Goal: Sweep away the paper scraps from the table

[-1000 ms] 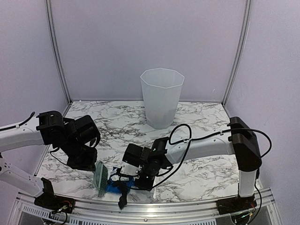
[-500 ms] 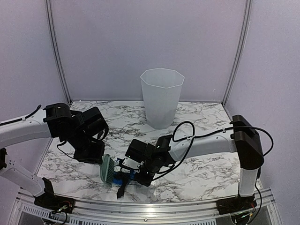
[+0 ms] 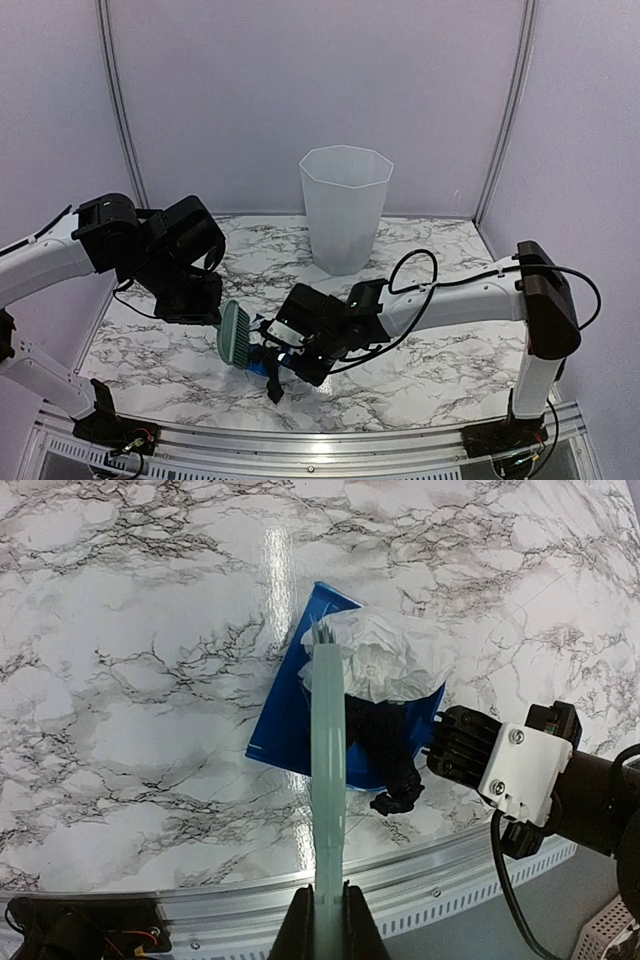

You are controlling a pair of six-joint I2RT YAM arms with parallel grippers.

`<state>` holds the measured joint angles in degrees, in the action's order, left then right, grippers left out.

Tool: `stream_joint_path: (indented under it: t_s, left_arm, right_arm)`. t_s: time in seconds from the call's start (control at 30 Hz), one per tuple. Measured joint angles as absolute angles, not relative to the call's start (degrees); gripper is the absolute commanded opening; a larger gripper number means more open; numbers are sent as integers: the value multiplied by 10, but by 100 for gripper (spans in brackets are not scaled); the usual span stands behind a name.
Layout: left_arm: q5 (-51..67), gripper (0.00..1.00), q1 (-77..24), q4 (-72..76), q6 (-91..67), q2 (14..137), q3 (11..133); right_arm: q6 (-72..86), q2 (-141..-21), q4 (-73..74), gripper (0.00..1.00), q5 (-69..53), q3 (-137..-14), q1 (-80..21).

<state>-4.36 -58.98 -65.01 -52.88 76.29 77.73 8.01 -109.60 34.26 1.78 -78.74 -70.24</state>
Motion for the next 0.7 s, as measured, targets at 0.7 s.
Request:
stream_joint_path:
  t_s: [0.7]
  left_arm:
    - [-175,0,-527,-770,-544,740,863]
  right_arm:
    - [84,-1061,389,0,29,-791,-672]
